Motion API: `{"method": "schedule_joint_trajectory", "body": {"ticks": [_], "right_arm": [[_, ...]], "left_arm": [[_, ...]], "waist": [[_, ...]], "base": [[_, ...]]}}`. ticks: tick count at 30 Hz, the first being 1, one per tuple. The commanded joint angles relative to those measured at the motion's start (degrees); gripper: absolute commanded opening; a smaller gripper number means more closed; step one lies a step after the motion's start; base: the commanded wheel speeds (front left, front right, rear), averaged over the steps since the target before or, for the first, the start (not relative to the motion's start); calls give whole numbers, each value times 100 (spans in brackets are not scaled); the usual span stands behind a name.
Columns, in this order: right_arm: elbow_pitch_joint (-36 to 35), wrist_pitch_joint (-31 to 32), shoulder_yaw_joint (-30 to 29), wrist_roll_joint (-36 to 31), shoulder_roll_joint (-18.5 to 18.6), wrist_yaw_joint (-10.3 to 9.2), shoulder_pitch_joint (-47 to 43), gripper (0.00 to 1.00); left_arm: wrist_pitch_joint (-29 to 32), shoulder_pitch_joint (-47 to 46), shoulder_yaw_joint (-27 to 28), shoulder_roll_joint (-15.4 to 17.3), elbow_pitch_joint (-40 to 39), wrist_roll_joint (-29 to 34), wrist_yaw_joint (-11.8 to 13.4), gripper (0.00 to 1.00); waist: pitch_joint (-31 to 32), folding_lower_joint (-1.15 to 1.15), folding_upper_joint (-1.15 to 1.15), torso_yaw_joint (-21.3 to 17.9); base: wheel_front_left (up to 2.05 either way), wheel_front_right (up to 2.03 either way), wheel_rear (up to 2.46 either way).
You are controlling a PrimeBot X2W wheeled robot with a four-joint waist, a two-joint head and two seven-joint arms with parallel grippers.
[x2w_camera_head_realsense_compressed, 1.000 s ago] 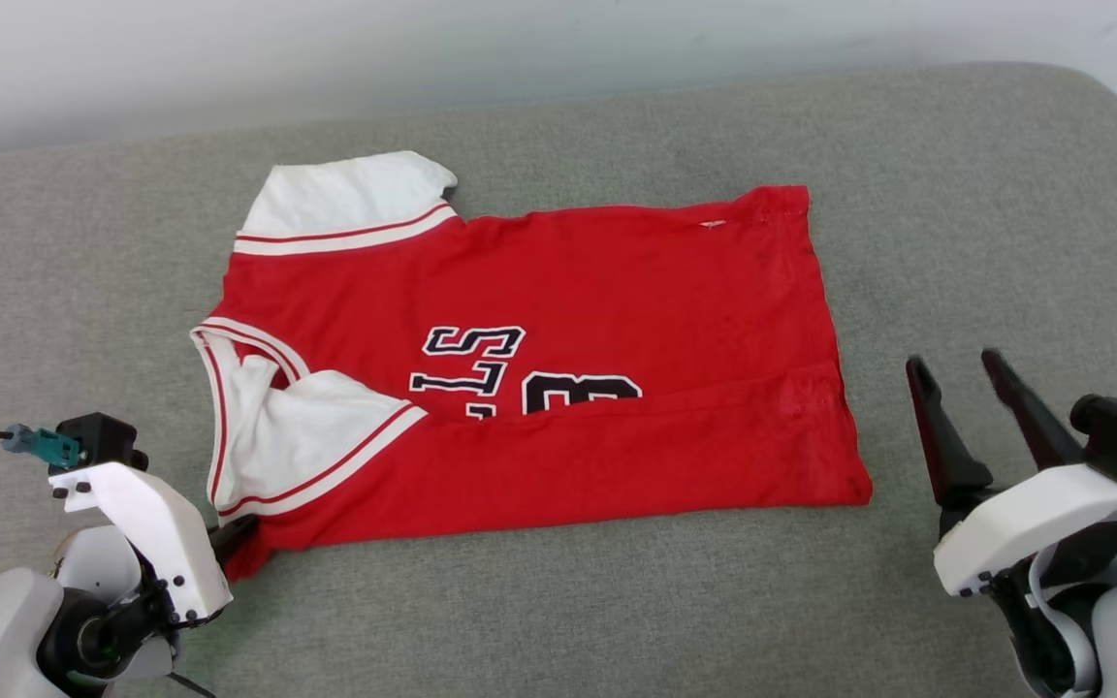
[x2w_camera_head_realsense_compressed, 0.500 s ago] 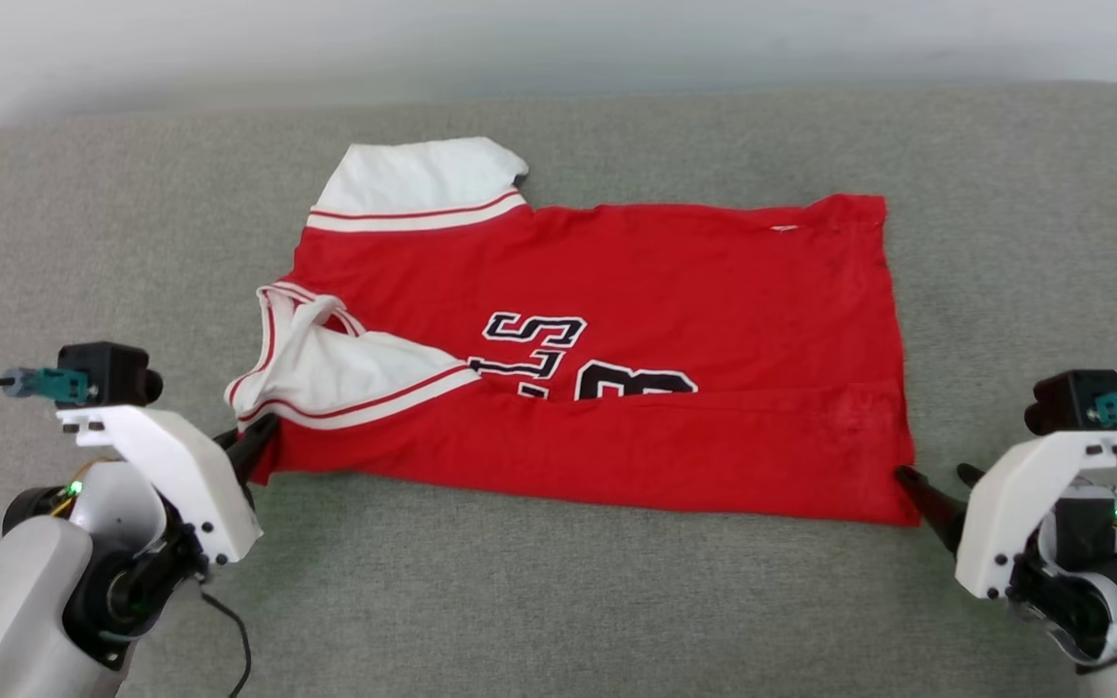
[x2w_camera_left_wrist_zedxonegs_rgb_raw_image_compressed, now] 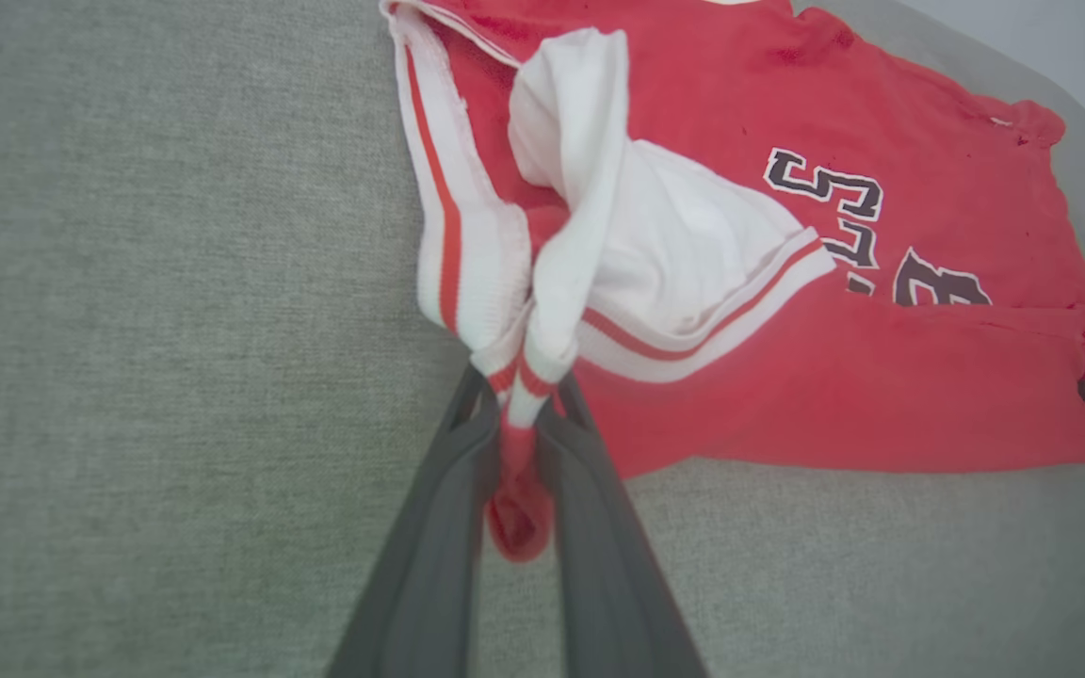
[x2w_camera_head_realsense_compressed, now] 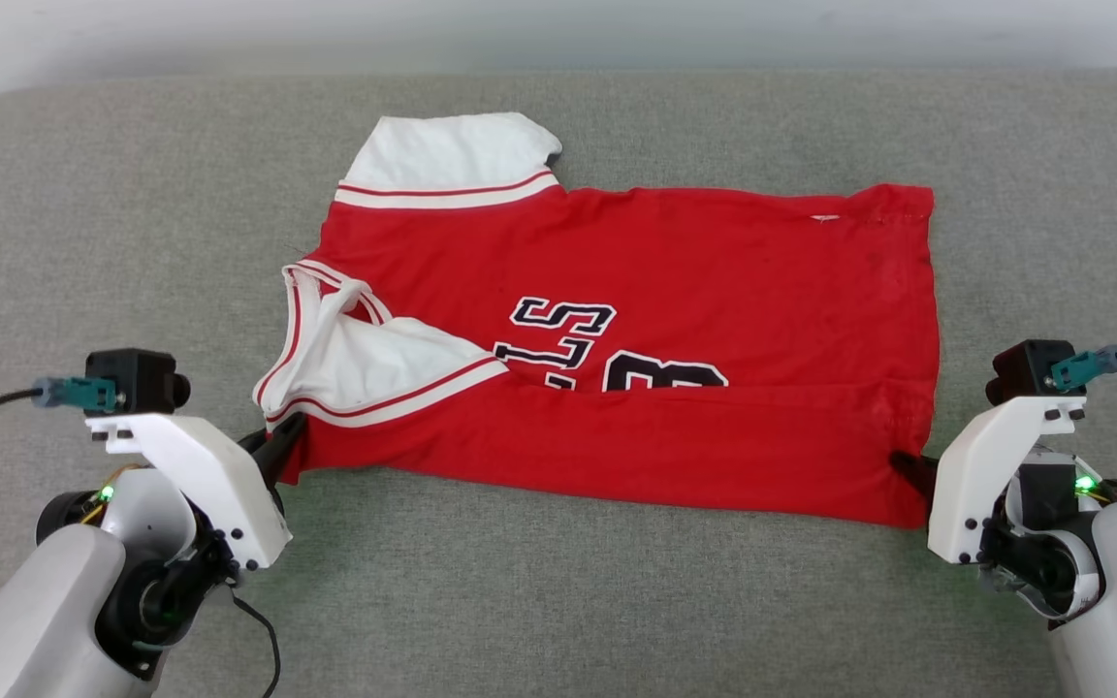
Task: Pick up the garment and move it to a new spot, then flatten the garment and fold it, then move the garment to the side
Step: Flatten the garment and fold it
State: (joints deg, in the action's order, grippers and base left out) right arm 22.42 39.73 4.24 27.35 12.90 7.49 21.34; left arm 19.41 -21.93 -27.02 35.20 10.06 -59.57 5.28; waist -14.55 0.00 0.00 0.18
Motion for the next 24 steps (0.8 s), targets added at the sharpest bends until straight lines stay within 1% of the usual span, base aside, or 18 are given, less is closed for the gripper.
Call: {"method": "schedule_joint_trajectory", "body": {"ticks": [1, 7, 12, 18, 23, 24], "right_arm": [[138, -2, 109, 68, -12, 0, -76, 0], [-87, -230, 298, 190, 246, 0, -29, 0], [-300, -286, 465, 256, 340, 0, -236, 0], [-596, -216, 514, 334, 411, 0, -677, 0], [-895, -33, 377, 298, 404, 0, -1230, 0], [-910, 8, 334, 274, 375, 0, -1331, 0]], "left_arm": [[-98, 83, 33, -37, 16, 35, 25, 0], [-321, 290, 64, -135, 44, 8, 117, 0], [-418, 596, 70, -132, -46, -24, 198, 0], [-452, 1221, 71, -36, -335, -107, 434, 0], [-432, 1840, 111, 14, -567, -281, 679, 0], [-419, 1932, 105, 7, -579, -318, 691, 0]], "waist": [[83, 0, 0, -18], [451, 0, 0, -52], [825, 0, 0, -66], [1273, 0, 0, -28], [1427, 0, 0, -4], [1430, 0, 0, -2]], "base": [[0, 0, 0], [0, 0, 0], [0, 0, 0], [0, 0, 0], [0, 0, 0], [0, 0, 0]]}}
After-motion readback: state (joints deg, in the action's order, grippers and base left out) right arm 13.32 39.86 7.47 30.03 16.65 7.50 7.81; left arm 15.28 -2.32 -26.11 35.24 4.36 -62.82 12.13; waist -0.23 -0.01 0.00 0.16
